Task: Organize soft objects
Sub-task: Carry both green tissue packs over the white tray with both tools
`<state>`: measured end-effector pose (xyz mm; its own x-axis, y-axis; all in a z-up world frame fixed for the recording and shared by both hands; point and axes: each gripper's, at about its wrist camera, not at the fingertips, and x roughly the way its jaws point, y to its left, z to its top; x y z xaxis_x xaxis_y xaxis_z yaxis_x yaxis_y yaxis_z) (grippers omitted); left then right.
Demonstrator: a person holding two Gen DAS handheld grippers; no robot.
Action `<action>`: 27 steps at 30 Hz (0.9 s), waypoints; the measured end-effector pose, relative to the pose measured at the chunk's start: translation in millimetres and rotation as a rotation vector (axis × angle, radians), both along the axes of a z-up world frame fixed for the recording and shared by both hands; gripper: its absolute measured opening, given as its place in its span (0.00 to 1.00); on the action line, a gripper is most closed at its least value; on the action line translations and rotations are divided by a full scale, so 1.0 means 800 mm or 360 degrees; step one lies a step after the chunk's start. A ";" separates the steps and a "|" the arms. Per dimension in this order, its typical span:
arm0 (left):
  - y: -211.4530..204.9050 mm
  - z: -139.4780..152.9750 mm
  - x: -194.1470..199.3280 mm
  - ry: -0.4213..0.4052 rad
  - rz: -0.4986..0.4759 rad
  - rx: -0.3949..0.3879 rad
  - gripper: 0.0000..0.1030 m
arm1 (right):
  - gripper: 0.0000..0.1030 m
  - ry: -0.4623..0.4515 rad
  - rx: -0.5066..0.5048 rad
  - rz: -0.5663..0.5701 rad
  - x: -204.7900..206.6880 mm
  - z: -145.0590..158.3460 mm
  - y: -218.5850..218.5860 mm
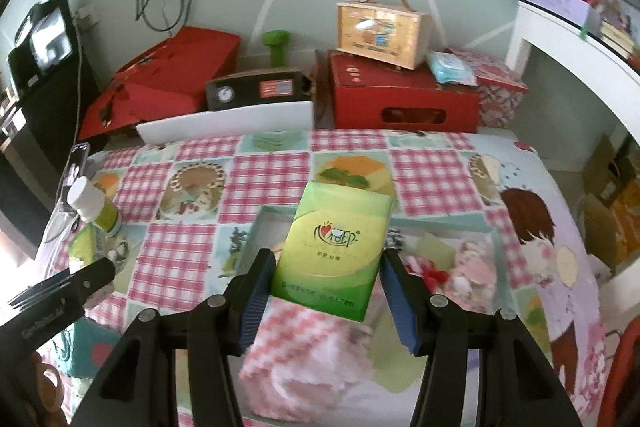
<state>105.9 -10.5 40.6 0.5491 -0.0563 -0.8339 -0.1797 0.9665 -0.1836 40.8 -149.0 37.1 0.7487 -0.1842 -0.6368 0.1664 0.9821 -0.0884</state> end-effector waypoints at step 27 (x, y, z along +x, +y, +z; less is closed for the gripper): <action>-0.135 -0.055 -0.022 0.0148 -0.0491 0.0109 0.59 | 0.56 0.0249 0.0088 -0.0213 -0.043 -0.056 -0.080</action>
